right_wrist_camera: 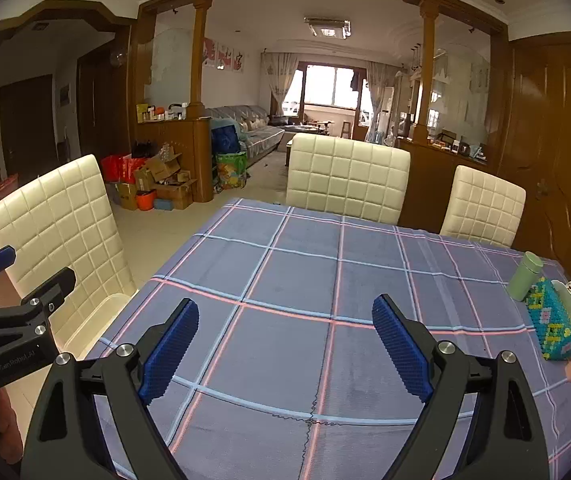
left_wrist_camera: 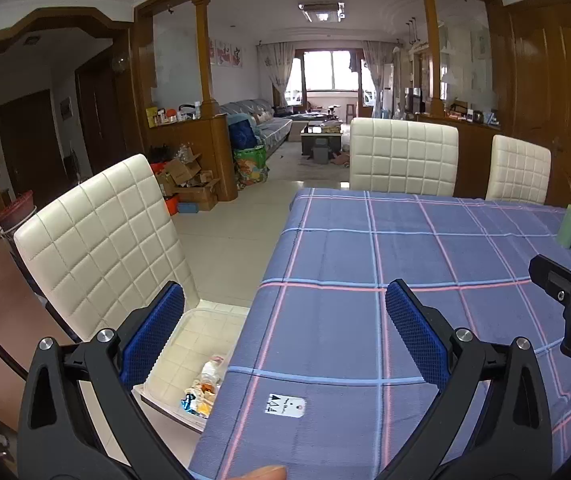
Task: Collect trash
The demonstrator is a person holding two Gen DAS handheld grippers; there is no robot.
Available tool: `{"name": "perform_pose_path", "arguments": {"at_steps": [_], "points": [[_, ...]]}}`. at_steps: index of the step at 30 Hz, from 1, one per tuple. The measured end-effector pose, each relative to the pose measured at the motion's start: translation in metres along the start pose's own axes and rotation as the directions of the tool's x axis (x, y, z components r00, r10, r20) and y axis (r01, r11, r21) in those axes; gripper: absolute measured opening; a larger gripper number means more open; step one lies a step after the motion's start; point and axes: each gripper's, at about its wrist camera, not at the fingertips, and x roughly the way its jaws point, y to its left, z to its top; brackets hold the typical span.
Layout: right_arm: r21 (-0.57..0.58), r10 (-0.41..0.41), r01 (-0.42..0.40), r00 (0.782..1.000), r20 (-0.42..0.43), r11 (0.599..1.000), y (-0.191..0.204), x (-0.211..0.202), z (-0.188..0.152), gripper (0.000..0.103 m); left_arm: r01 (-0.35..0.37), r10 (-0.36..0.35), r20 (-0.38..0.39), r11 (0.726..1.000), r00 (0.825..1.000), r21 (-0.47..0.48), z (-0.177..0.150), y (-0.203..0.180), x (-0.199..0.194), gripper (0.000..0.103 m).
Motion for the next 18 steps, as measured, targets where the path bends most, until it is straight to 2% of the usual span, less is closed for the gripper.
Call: {"name": "perform_pose_path", "arguments": {"at_steps": [4, 18], "points": [[0.014, -0.005, 0.005, 1.000, 0.003, 1.000, -0.005, -0.003, -0.003, 0.086, -0.027, 0.027, 0.012, 1.000, 1.000, -0.002, 0.003, -0.003, -0.002, 0.099], [0.032, -0.013, 0.012, 1.000, 0.013, 0.999, -0.014, -0.007, -0.006, 0.086, -0.024, 0.024, 0.019, 1.000, 1.000, 0.018, 0.003, -0.013, -0.005, 0.099]]}}
